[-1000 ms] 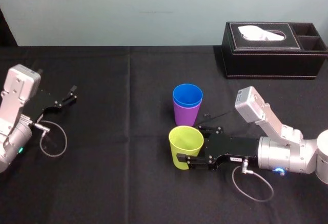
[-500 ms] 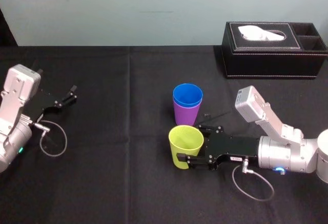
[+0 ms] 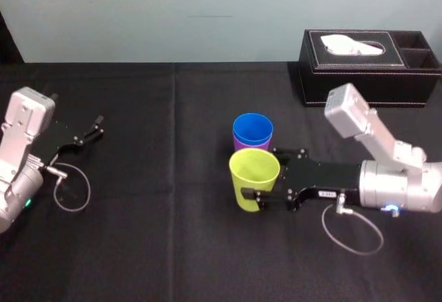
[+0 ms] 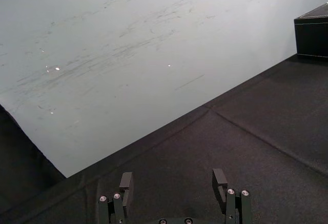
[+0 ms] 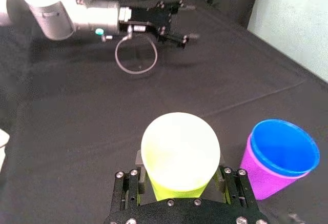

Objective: Stack the three plastic cups sequentially using one hand.

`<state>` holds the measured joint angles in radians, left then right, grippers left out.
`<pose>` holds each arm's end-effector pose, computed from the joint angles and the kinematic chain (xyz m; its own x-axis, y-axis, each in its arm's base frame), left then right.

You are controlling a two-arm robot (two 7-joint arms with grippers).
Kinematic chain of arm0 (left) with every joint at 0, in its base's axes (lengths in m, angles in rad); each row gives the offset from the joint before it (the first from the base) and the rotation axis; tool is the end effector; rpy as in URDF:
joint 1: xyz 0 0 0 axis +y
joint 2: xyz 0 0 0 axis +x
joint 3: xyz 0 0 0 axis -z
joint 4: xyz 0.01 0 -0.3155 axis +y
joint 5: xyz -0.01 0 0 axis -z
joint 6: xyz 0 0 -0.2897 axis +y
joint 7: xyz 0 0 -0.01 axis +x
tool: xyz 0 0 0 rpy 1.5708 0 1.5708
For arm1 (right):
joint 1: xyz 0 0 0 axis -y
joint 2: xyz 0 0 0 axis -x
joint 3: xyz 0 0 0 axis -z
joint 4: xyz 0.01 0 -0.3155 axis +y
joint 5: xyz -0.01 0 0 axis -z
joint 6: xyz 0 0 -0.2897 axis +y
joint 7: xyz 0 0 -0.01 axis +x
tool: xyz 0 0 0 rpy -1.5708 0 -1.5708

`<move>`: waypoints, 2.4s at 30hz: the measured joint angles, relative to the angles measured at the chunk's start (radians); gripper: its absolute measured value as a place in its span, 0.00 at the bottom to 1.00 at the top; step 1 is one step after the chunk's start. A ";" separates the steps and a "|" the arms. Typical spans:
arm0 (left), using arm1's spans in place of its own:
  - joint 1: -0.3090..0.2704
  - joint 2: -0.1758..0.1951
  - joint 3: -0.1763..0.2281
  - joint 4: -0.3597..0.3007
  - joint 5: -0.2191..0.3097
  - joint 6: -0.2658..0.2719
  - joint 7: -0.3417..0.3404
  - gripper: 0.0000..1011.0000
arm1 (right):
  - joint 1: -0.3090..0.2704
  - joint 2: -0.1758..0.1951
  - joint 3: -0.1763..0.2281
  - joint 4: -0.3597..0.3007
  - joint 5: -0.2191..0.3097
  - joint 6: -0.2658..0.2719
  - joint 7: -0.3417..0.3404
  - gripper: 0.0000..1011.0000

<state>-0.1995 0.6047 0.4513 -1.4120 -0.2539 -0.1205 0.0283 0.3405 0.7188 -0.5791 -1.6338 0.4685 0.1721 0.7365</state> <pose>0.3442 0.1022 -0.3192 0.2922 0.8803 0.3737 -0.9553 0.2872 0.0703 0.3588 -0.0749 -0.2378 0.9268 -0.3601 0.1064 0.3743 0.8639 -0.3370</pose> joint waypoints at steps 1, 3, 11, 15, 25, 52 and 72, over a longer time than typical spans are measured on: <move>0.000 0.000 0.000 0.000 0.000 0.000 0.000 1.00 | 0.004 0.007 0.006 -0.013 0.011 0.009 -0.002 0.72; 0.000 0.000 0.000 0.000 0.000 0.000 0.000 1.00 | 0.008 0.013 0.011 -0.023 0.021 0.016 -0.003 0.72; 0.000 0.000 0.000 0.000 0.000 0.000 0.000 1.00 | 0.043 0.028 0.026 -0.055 0.063 0.056 -0.015 0.72; 0.000 0.000 0.000 0.000 0.000 0.000 0.000 1.00 | 0.074 0.024 0.033 -0.057 0.085 0.081 -0.029 0.72; 0.000 0.000 0.000 0.000 0.000 0.000 0.000 1.00 | 0.162 -0.018 0.010 0.022 0.087 0.101 -0.054 0.72; 0.000 0.000 0.000 0.000 0.000 0.000 0.000 1.00 | 0.258 -0.108 -0.049 0.226 0.036 0.082 -0.046 0.72; 0.000 0.000 0.000 0.000 0.000 0.000 0.000 1.00 | 0.259 -0.115 -0.054 0.238 0.028 0.077 -0.042 0.72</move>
<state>-0.1995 0.6047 0.4514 -1.4120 -0.2539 -0.1205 0.0283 0.5999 0.6038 -0.6327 -1.3961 0.4968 0.2490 0.6943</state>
